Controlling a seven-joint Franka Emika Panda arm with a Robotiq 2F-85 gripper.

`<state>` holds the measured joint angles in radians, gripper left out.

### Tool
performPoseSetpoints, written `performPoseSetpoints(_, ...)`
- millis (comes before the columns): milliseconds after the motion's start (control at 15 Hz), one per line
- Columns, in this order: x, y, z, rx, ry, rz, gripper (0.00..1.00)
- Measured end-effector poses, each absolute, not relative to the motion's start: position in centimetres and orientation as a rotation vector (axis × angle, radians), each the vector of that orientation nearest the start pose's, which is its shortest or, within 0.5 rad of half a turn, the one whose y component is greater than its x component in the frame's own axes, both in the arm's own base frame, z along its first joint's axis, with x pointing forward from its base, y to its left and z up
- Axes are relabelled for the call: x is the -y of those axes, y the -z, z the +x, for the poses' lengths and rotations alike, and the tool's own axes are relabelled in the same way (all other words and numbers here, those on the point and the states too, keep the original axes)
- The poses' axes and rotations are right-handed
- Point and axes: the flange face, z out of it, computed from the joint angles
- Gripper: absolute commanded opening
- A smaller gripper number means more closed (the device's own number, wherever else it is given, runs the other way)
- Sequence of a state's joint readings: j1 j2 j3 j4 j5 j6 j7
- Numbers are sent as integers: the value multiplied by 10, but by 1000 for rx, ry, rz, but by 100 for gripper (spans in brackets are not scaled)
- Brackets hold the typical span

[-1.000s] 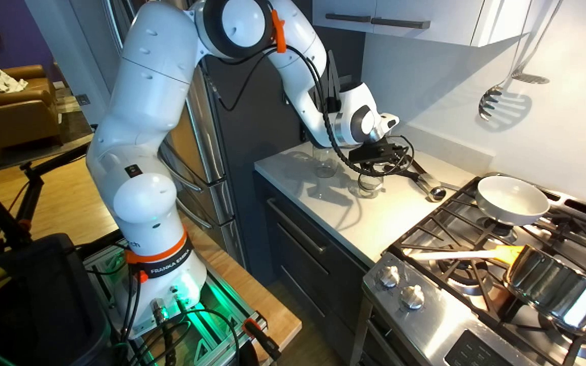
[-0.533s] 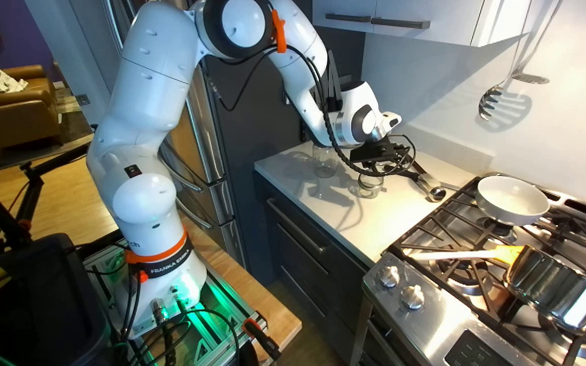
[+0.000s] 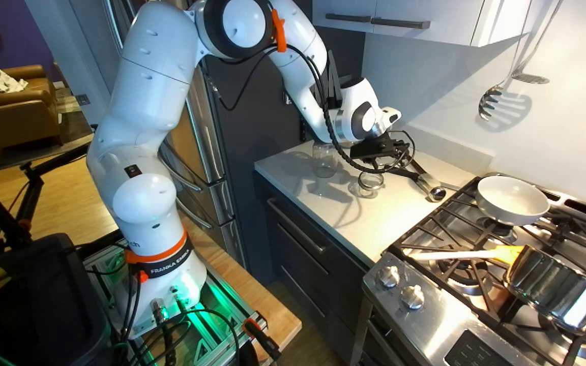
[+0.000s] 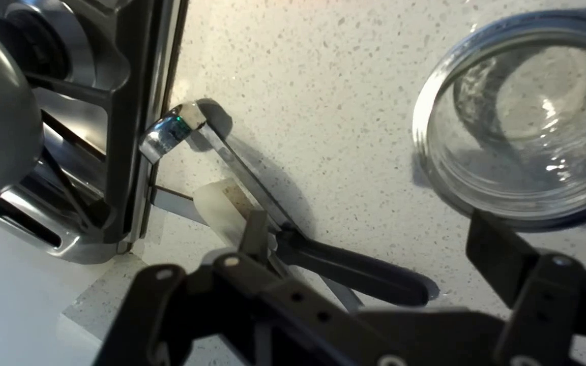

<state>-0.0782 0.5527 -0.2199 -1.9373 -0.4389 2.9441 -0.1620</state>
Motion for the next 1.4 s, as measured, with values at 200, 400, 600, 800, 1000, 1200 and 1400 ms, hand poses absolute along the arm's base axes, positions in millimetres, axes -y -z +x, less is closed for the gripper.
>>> performPoseSetpoints(200,149,-245,640,566,641,-3395,100)
performPoseSetpoints(400,142,-241,641,564,638,-3378,100)
performPoseSetpoints(600,140,-240,642,565,637,-3370,100)
performPoseSetpoints(800,142,-240,642,563,637,-3370,100)
performPoseSetpoints(1000,143,-240,642,557,638,-3371,100)
performPoseSetpoints(1200,146,-243,643,551,658,-3371,100)
performPoseSetpoints(1400,150,-250,645,538,685,-3372,100)
